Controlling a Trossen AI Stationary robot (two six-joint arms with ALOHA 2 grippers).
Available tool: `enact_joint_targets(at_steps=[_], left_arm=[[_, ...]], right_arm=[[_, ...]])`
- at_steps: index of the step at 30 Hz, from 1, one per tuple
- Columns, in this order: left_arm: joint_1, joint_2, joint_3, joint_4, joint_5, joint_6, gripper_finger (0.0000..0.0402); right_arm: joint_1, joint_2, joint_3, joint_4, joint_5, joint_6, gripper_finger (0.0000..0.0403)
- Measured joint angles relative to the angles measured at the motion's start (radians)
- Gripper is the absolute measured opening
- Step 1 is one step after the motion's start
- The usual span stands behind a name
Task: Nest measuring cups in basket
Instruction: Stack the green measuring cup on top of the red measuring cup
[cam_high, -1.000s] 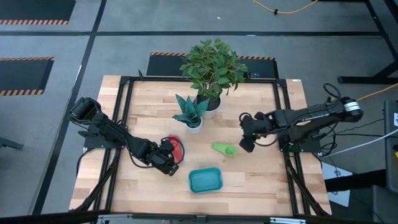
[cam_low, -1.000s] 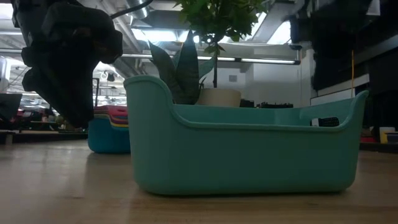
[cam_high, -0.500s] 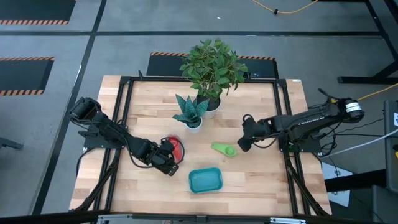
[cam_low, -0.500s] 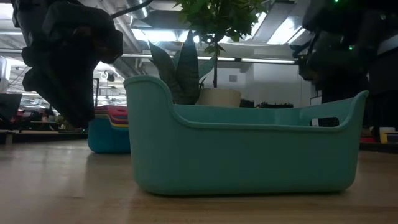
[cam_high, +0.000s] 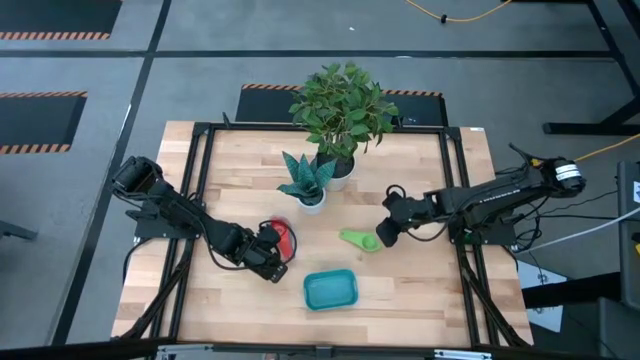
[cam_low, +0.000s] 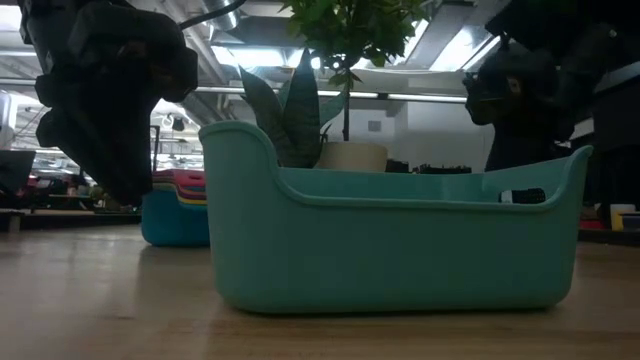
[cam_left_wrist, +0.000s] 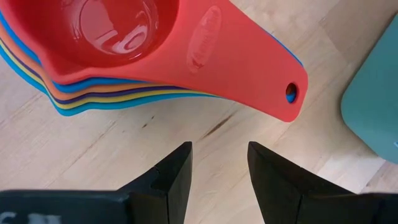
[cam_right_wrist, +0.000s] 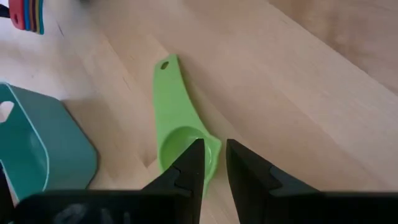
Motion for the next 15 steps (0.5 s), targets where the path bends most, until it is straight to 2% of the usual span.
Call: enact_joint_targets(at_steps=[7, 15], left_arm=[[0.000, 0.000, 0.000, 0.001, 0.000, 0.000, 0.0149], [0.000, 0.000, 0.000, 0.006, 0.000, -0.001, 0.0149]], right_arm=[[0.034, 0.064, 0.000, 0.016, 0.005, -0.003, 0.0071], [0.046, 0.183, 0.000, 0.114, 0.008, -0.007, 0.0071]])
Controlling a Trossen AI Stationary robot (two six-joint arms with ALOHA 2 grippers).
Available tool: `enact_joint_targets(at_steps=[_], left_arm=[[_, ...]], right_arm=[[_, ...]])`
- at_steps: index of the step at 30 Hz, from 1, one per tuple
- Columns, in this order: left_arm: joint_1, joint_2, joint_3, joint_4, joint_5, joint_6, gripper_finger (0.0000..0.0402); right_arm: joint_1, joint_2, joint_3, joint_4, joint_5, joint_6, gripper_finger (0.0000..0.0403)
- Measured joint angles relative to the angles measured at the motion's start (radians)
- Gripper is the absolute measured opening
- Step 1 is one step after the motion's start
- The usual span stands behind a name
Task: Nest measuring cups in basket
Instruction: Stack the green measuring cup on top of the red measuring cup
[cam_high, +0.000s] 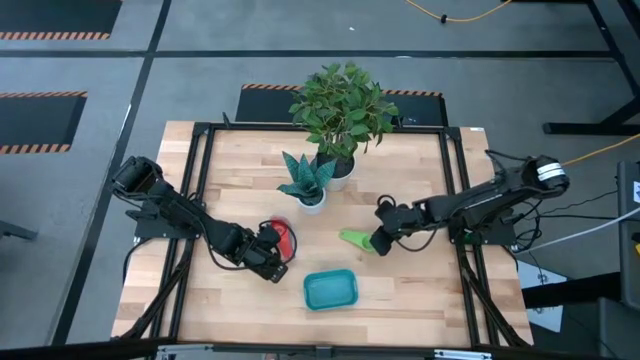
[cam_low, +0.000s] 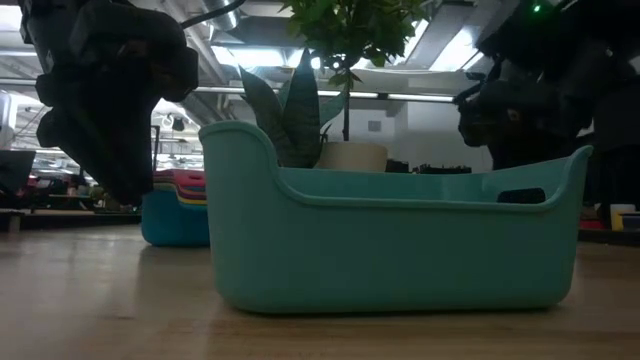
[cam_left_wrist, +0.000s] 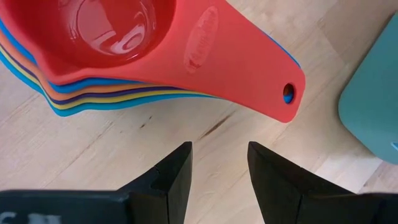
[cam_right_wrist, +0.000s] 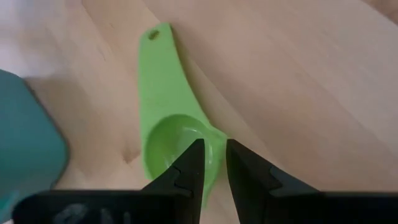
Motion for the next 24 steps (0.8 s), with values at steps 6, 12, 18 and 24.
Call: enact_joint_targets(at_steps=[6, 12, 18, 24], left_arm=[[0.000, 0.000, 0.000, 0.000, 0.000, 0.001, 0.0149], [0.000, 0.000, 0.000, 0.000, 0.000, 0.000, 0.0149], [0.000, 0.000, 0.000, 0.001, 0.000, 0.000, 0.0149], [0.000, -0.010, 0.000, 0.002, 0.014, -0.001, 0.0149]], right_arm=[[0.000, 0.042, 0.000, -0.001, 0.000, -0.001, 0.0071], [0.000, 0.048, 0.000, 0.001, 0.000, -0.002, 0.0071], [0.000, 0.048, 0.000, 0.000, 0.000, -0.003, 0.0045], [0.000, 0.048, 0.000, 0.004, 0.000, -0.028, 0.0011]])
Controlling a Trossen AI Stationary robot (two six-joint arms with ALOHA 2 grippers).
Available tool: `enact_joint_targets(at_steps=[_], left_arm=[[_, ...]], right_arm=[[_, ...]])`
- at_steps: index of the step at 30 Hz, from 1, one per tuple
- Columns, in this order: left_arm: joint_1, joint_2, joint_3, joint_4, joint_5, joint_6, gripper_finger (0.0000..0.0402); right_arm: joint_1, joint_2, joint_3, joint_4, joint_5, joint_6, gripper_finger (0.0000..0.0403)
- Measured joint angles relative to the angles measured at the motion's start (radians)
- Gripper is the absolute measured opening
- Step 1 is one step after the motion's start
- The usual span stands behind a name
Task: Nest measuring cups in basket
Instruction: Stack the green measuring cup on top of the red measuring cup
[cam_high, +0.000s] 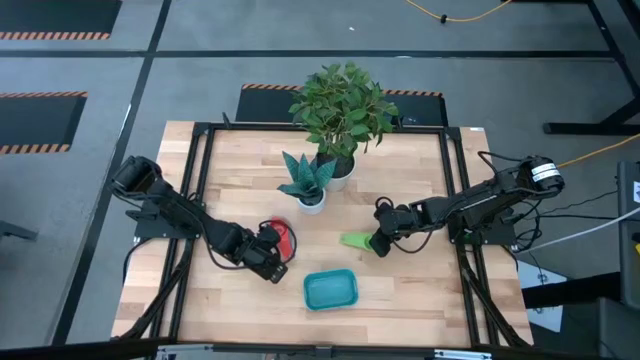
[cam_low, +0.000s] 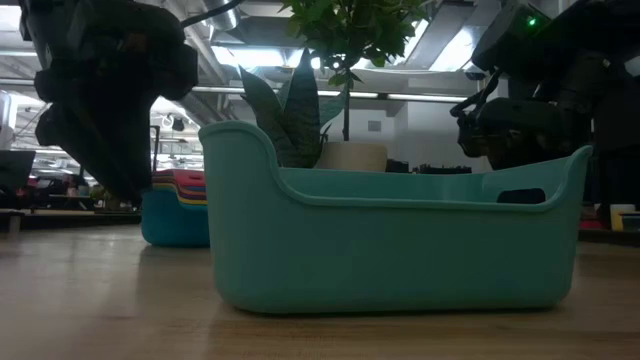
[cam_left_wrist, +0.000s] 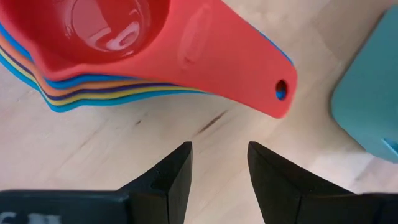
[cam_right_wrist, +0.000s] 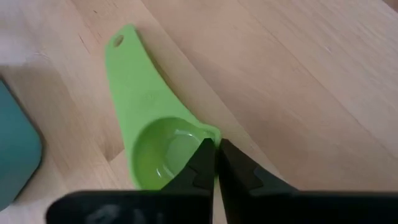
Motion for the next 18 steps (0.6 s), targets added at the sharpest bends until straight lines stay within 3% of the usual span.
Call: enact_joint_targets(at_steps=[9, 18], left_arm=[[-0.049, -0.076, 0.005, 0.008, 0.087, 0.033, 0.0149], [-0.134, -0.147, 0.005, 0.032, 0.182, 0.057, 0.0149]], right_arm=[[0.000, -0.002, 0.059, -0.016, 0.000, -0.166, 0.0006], [0.000, -0.002, 0.385, -0.287, 0.033, -0.558, 0.0008]])
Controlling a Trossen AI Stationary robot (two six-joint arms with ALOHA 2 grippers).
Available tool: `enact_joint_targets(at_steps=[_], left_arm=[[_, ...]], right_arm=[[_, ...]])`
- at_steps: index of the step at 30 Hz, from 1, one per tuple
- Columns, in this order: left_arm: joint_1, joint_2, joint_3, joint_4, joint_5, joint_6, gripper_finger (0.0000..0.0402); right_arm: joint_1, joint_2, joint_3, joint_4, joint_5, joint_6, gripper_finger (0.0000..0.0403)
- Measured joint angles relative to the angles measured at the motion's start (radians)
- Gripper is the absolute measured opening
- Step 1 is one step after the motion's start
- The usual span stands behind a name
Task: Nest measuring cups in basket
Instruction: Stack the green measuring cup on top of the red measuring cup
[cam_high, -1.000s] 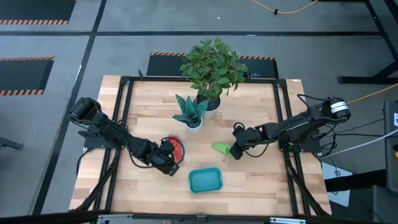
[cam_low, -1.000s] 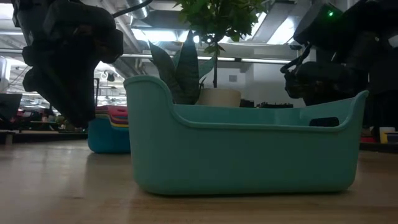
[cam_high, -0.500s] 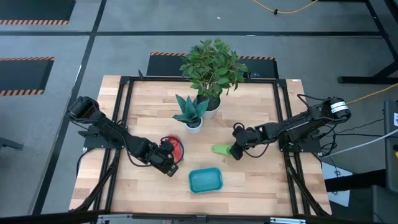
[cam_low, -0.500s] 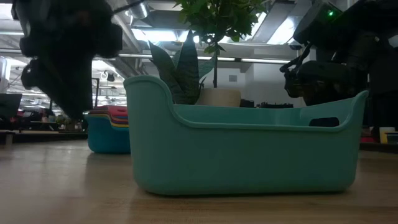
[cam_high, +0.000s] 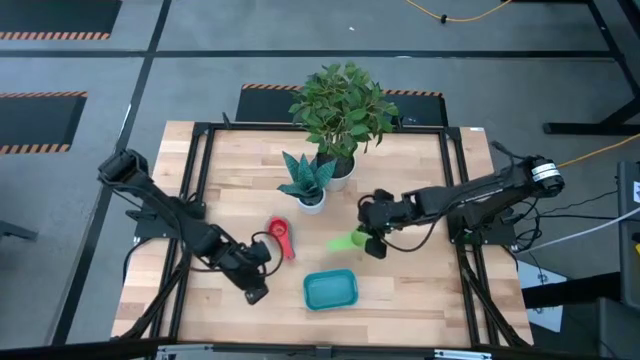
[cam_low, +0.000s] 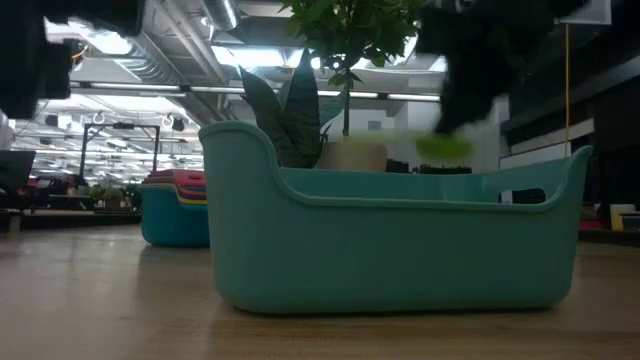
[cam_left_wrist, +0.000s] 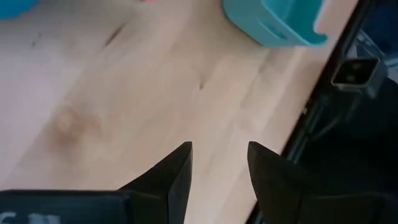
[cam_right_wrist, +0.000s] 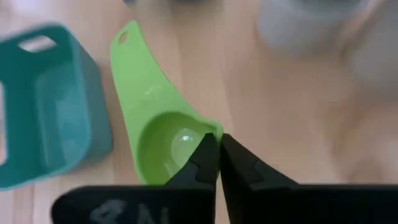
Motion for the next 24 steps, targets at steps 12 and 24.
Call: enact_joint_targets(at_steps=[12, 24], left_arm=[[-0.036, -0.030, 0.000, 0.018, -0.005, -0.002, 0.0149], [-0.028, -0.030, 0.000, 0.020, -0.034, -0.009, 0.0149]], right_arm=[[0.000, 0.046, 0.360, -0.021, 0.022, -0.545, 0.0008], [-0.005, 0.274, 0.621, -0.075, 0.019, -1.021, 0.0008]])
